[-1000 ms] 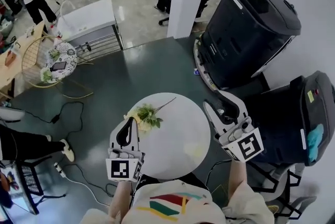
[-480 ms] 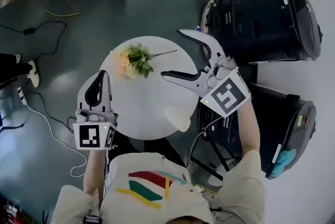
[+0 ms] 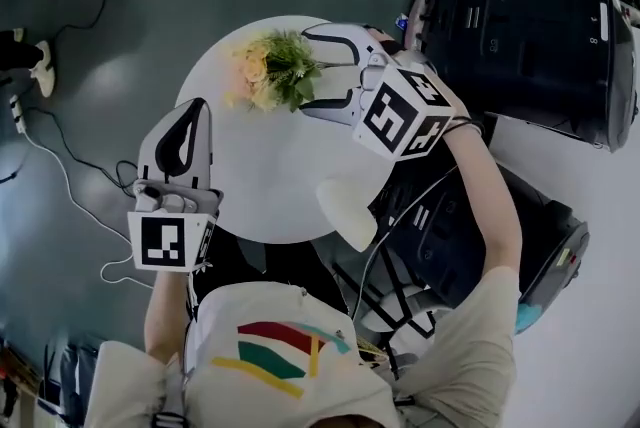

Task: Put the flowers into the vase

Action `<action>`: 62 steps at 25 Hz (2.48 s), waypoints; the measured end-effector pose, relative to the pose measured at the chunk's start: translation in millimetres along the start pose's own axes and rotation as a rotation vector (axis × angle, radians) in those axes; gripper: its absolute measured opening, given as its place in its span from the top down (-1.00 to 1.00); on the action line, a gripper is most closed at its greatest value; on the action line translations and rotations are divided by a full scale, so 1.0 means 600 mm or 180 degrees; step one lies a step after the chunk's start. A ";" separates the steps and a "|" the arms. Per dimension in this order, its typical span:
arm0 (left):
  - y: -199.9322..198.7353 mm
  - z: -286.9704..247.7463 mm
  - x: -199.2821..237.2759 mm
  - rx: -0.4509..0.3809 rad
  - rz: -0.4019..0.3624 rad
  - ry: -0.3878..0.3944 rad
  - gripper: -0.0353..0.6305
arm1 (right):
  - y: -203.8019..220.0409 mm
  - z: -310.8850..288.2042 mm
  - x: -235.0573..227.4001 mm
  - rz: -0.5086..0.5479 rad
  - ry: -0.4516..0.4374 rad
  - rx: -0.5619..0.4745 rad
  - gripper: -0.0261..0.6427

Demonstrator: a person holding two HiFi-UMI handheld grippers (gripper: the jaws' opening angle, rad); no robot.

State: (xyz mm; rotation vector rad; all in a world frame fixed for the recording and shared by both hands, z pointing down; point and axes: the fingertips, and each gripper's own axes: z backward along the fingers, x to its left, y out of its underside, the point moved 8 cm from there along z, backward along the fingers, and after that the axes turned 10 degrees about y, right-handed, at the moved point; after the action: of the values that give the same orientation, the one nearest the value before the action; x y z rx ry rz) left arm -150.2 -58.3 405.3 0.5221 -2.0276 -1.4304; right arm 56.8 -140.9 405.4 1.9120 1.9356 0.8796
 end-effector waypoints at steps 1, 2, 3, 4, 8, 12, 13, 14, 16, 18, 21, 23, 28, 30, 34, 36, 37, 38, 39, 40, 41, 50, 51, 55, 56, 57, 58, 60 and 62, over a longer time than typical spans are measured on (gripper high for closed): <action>0.008 0.002 0.005 0.0025 0.0019 -0.0002 0.87 | 0.012 -0.017 -0.002 -0.0006 -0.0034 0.0077 -0.37; 0.015 0.003 0.009 0.0049 0.0035 -0.0004 0.87 | 0.024 -0.033 -0.002 -0.0004 -0.0059 0.0156 -0.37; 0.021 0.005 0.012 0.0065 0.0046 -0.0009 0.87 | 0.037 -0.047 -0.002 0.0005 -0.0079 0.0234 -0.37; 0.025 0.006 0.016 0.0073 0.0052 -0.0014 0.87 | 0.049 -0.059 -0.002 0.0016 -0.0099 0.0304 -0.37; 0.041 0.000 0.030 0.0108 0.0087 -0.0008 0.87 | 0.075 -0.098 0.007 0.0033 -0.0229 0.0469 -0.37; 0.053 -0.005 0.031 0.0142 0.0108 0.0038 0.87 | 0.097 -0.129 0.020 0.0106 -0.0354 0.0641 -0.37; 0.056 -0.006 0.031 0.0151 0.0115 0.0045 0.87 | 0.102 -0.133 0.021 0.0104 -0.0366 0.0664 -0.37; 0.060 -0.006 0.031 0.0161 0.0126 0.0048 0.87 | 0.106 -0.136 0.021 0.0092 -0.0366 0.0674 -0.37; 0.069 -0.006 0.032 0.0182 0.0165 0.0047 0.87 | 0.109 -0.142 0.022 0.0052 -0.0366 0.0680 -0.37; 0.076 -0.005 0.032 0.0203 0.0199 0.0056 0.87 | 0.112 -0.147 0.026 0.0007 -0.0397 0.0692 -0.37; 0.077 -0.009 0.031 0.0190 0.0198 0.0055 0.87 | 0.117 -0.149 0.025 -0.0063 -0.0418 0.0678 -0.37; 0.078 -0.010 0.030 0.0181 0.0194 0.0049 0.87 | 0.118 -0.149 0.026 -0.0084 -0.0401 0.0651 -0.36; 0.084 -0.009 0.023 0.0241 0.0214 0.0084 0.87 | 0.119 -0.161 0.034 -0.0121 -0.0422 0.0704 -0.01; 0.081 -0.009 0.023 0.0213 0.0201 0.0079 0.87 | 0.116 -0.163 0.037 -0.0136 -0.0424 0.0725 0.09; 0.076 -0.006 0.023 0.0203 0.0192 0.0076 0.87 | 0.111 -0.159 0.038 -0.0247 -0.0410 0.0751 0.25; 0.070 -0.003 0.023 0.0201 0.0184 0.0079 0.87 | 0.106 -0.155 0.036 -0.0285 -0.0382 0.0738 0.33; 0.066 -0.001 0.024 0.0193 0.0176 0.0079 0.87 | 0.103 -0.152 0.035 -0.0293 -0.0357 0.0720 0.34; 0.061 0.001 0.024 0.0180 0.0165 0.0077 0.87 | 0.100 -0.148 0.035 -0.0294 -0.0325 0.0696 0.35; 0.055 0.004 0.024 0.0164 0.0151 0.0074 0.87 | 0.096 -0.142 0.036 -0.0293 -0.0285 0.0670 0.36; 0.049 0.007 0.024 0.0150 0.0135 0.0072 0.87 | 0.092 -0.135 0.037 -0.0292 -0.0241 0.0644 0.37; 0.043 0.010 0.023 0.0133 0.0117 0.0072 0.87 | 0.088 -0.127 0.038 -0.0297 -0.0197 0.0621 0.38; -0.050 0.033 -0.013 -0.0163 -0.0132 0.0101 0.87 | 0.027 0.030 0.034 -0.0723 0.0424 0.0065 0.39; -0.064 0.036 -0.017 -0.0204 -0.0162 0.0113 0.87 | 0.013 0.054 0.034 -0.0794 0.0510 -0.0047 0.39; -0.129 0.045 -0.045 -0.0395 -0.0333 0.0186 0.87 | -0.051 0.159 0.039 -0.0912 0.0895 -0.0550 0.39; -0.146 0.046 -0.057 -0.0456 -0.0377 0.0207 0.87 | -0.065 0.187 0.042 -0.0907 0.0995 -0.0694 0.39; -0.164 0.048 -0.072 -0.0527 -0.0412 0.0222 0.87 | -0.077 0.217 0.047 -0.0889 0.1090 -0.0845 0.39; -0.181 0.051 -0.088 -0.0605 -0.0433 0.0231 0.87 | -0.087 0.247 0.054 -0.0869 0.1177 -0.1004 0.39; -0.210 0.064 -0.119 -0.0761 -0.0447 0.0227 0.87 | -0.107 0.304 0.073 -0.0913 0.1324 -0.1343 0.39; -0.235 0.082 -0.135 -0.0894 -0.0485 0.0219 0.87 | -0.128 0.348 0.094 -0.1050 0.1428 -0.1663 0.39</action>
State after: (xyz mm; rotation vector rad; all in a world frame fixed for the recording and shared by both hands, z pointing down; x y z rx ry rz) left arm -125.5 -21.7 241.4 0.6045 -1.7262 -1.7297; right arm 113.9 -34.8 210.3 1.1283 1.9038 1.6082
